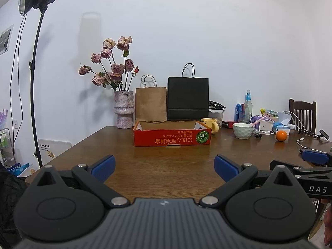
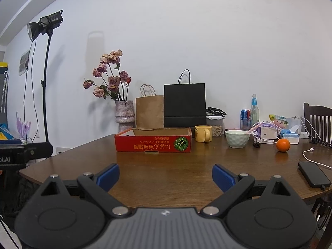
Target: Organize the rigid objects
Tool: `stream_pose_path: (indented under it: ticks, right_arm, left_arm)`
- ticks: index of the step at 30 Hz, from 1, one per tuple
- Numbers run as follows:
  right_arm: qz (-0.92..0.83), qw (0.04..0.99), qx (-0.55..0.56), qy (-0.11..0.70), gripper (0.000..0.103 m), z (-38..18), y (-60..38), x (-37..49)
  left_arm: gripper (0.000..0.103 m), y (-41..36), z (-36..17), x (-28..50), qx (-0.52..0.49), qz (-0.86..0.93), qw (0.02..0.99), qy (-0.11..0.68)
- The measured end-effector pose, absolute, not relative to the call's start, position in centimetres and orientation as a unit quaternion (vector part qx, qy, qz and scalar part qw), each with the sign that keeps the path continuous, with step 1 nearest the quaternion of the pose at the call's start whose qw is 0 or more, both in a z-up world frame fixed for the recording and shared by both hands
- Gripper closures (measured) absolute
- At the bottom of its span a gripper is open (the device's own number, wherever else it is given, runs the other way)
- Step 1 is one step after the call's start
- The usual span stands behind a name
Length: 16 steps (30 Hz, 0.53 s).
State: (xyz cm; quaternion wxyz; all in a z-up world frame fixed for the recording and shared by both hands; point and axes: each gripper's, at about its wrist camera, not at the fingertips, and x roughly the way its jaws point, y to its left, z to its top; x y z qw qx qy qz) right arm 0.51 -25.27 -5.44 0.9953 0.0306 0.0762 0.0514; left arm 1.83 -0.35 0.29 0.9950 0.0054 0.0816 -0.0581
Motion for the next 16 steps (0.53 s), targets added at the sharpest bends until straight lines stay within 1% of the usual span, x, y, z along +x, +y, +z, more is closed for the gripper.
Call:
stream_pose_path:
  ticks: [16]
  right_arm:
    - [0.052,0.995,0.031,0.078,0.007,-5.50,-25.54,0.69]
  left_arm:
    - [0.000,-0.68,0.48,1.53,0.009,-0.058,0.995,0.077]
